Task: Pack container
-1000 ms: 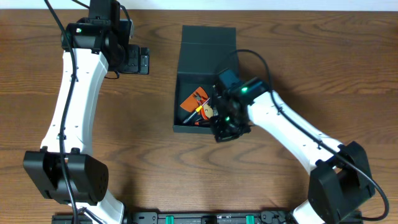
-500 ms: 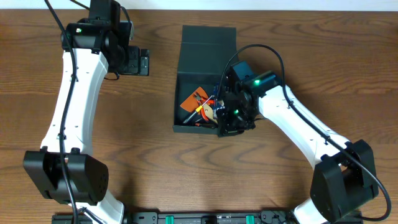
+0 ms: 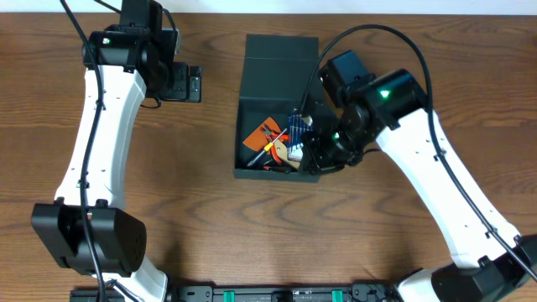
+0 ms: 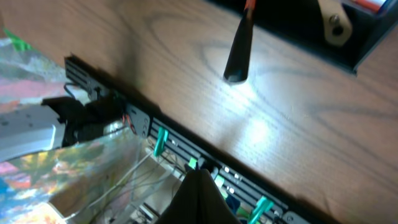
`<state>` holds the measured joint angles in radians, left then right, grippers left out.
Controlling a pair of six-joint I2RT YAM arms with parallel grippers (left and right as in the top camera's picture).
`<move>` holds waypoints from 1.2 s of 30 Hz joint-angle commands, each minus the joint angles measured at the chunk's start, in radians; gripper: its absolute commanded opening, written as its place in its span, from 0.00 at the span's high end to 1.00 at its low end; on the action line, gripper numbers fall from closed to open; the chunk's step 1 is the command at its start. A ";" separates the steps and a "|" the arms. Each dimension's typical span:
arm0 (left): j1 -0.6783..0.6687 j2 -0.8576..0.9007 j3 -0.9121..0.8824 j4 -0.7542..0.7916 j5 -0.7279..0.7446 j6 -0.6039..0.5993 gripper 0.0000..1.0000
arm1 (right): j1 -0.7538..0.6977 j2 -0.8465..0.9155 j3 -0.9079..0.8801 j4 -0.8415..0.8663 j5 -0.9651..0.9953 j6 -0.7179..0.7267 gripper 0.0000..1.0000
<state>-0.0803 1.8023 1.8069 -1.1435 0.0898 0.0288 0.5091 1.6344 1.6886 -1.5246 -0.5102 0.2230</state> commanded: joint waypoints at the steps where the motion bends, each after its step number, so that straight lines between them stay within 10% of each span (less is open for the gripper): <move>1: 0.003 -0.003 0.012 -0.009 -0.009 -0.005 0.01 | 0.042 0.008 0.003 -0.009 0.009 0.031 0.99; 36: 0.003 -0.003 0.012 -0.015 -0.010 -0.005 0.01 | 0.120 0.136 -0.212 0.196 0.064 0.045 0.99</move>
<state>-0.0803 1.8023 1.8069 -1.1526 0.0895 0.0288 0.6205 1.7378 1.4761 -1.3361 -0.4309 0.2806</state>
